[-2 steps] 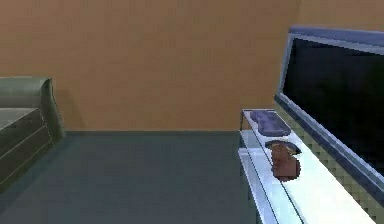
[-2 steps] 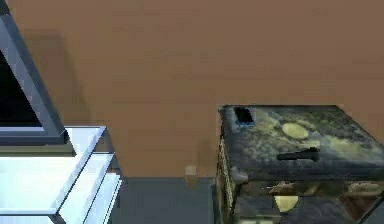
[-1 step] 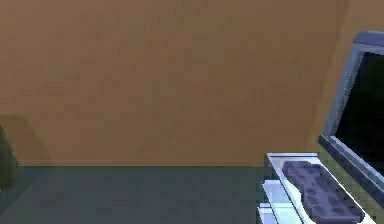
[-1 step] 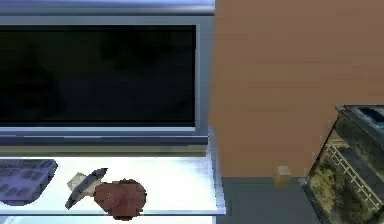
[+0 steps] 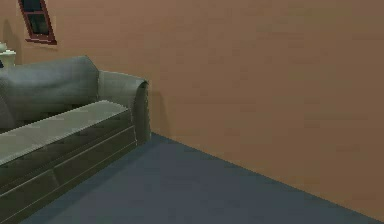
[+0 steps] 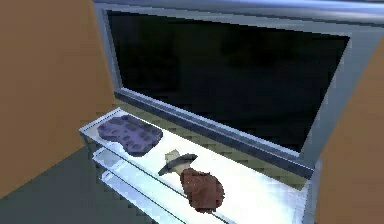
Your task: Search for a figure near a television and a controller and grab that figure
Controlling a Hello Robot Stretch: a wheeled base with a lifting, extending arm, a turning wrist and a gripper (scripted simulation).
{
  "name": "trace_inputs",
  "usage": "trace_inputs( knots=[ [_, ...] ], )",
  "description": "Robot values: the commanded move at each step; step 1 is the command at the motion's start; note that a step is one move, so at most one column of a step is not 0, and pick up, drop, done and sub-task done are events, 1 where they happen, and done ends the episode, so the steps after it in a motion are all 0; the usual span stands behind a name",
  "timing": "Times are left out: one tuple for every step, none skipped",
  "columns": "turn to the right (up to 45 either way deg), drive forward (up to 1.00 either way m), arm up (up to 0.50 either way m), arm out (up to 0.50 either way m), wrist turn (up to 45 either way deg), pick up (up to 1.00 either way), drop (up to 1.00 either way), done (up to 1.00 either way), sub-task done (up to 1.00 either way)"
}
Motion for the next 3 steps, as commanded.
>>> trace_inputs(
  knots=[
    [0.0, 0.0, 0.5, 0.0, 0.0, 0.0, 0.0, 0.0, 0.0],
    [0.0, 0.0, 0.2, 0.0, 0.0, 0.0, 0.0, 0.0, 0.0],
    [0.0, 0.0, 0.0, 0.2, 0.0, 0.0, 0.0, 0.0, 0.0]
  ],
)
